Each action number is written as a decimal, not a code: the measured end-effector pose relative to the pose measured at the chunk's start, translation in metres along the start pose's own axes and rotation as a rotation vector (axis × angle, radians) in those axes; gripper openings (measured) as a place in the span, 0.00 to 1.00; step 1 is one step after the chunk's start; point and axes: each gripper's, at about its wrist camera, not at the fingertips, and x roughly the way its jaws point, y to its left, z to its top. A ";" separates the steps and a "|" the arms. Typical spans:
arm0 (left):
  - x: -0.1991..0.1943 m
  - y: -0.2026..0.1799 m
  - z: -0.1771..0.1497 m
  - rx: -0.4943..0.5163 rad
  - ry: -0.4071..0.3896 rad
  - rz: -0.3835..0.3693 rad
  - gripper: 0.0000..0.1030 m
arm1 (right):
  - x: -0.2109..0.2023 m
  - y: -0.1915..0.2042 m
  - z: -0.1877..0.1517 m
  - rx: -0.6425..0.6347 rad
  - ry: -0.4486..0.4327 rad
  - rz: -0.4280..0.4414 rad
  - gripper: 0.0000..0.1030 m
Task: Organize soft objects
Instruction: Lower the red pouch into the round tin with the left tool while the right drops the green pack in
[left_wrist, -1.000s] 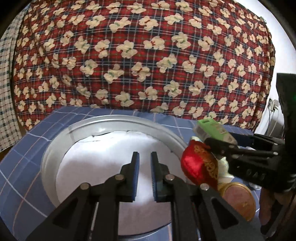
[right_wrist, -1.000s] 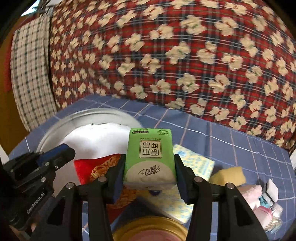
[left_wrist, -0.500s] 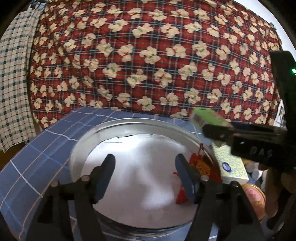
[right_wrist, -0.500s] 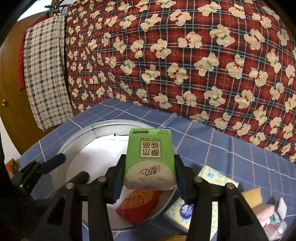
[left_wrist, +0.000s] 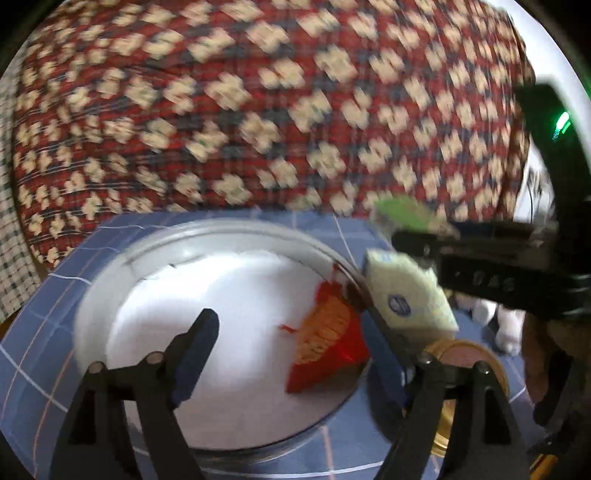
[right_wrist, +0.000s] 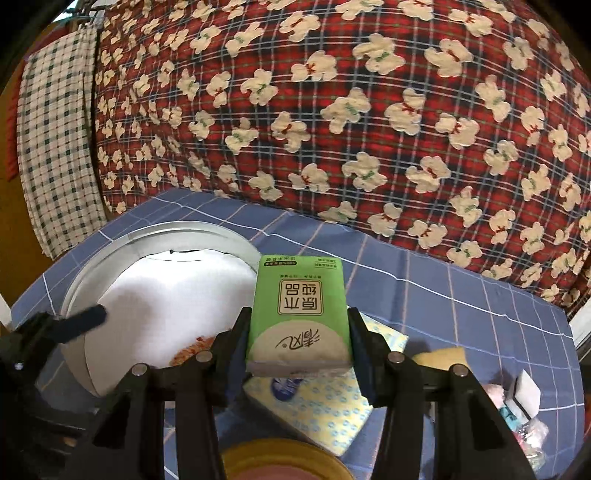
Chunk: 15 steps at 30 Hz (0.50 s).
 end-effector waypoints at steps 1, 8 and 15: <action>0.008 -0.004 0.002 0.005 0.033 -0.001 0.78 | -0.003 -0.001 -0.001 -0.003 -0.009 -0.006 0.50; 0.039 -0.007 0.008 -0.034 0.163 -0.042 0.43 | -0.011 -0.005 -0.003 -0.001 -0.047 0.012 0.50; 0.053 0.005 0.008 -0.006 0.241 0.037 0.18 | -0.010 -0.005 0.002 -0.007 -0.048 0.030 0.50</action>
